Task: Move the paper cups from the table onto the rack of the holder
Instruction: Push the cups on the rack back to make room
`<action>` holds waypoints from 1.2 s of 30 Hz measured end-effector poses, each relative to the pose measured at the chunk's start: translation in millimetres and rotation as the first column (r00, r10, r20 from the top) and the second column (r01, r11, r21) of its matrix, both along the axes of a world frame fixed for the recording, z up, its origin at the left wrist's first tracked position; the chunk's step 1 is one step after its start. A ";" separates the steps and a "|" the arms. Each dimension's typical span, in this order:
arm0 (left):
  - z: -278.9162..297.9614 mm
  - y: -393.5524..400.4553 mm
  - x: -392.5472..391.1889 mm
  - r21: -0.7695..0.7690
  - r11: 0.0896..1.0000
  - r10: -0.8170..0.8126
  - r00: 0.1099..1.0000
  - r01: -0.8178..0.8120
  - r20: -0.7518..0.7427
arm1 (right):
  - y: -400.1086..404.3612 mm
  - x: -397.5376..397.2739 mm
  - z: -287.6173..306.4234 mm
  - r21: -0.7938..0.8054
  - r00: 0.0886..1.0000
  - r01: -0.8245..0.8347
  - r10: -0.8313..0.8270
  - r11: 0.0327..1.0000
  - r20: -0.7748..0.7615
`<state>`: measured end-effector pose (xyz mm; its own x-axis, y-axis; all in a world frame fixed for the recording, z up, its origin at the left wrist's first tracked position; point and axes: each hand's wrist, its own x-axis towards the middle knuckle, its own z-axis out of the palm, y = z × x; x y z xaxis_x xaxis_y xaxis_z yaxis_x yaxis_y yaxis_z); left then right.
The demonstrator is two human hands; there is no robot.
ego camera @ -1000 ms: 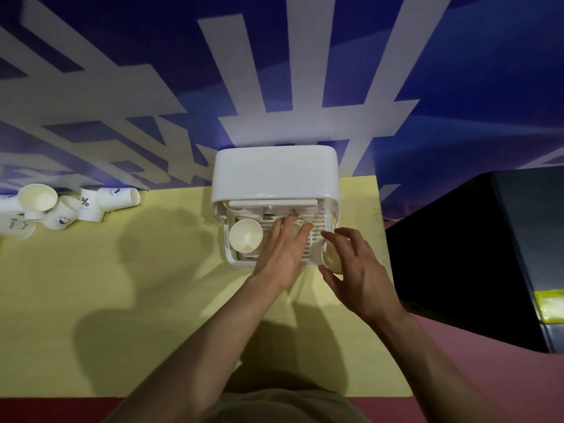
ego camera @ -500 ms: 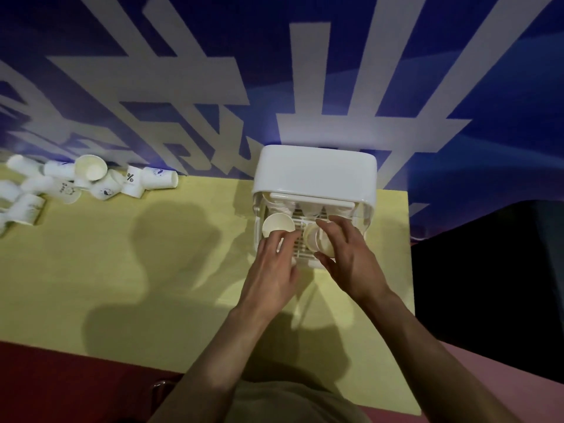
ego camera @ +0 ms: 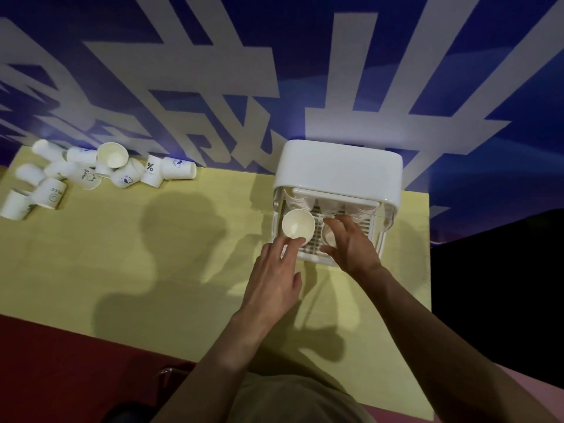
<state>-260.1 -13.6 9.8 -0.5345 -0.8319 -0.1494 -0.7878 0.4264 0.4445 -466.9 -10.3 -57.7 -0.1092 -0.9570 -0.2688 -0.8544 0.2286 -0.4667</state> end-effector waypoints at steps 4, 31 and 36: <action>-1.4 -2.2 10.4 0.016 1.000 -0.005 1.000 0.006 -0.004 | 3.5 4.1 6.0 -0.002 0.999 0.020 -0.020 1.000 -0.043; -33.7 -241.4 316.3 0.132 0.920 0.379 0.924 -0.370 -0.048 | -141.7 323.6 91.4 -0.207 0.995 -0.048 0.028 0.977 -0.099; -48.8 -310.7 327.4 0.085 0.948 0.310 0.951 -0.308 -0.014 | -177.3 354.1 84.5 -0.139 0.991 -0.056 0.038 0.989 -0.128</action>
<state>67.4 -324.3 -39.0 -0.2582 -0.9425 -0.2122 -0.8622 0.1258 0.4907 -112.7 -187.5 26.8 -0.0875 -0.9892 -0.1172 -0.9159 0.1262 -0.3811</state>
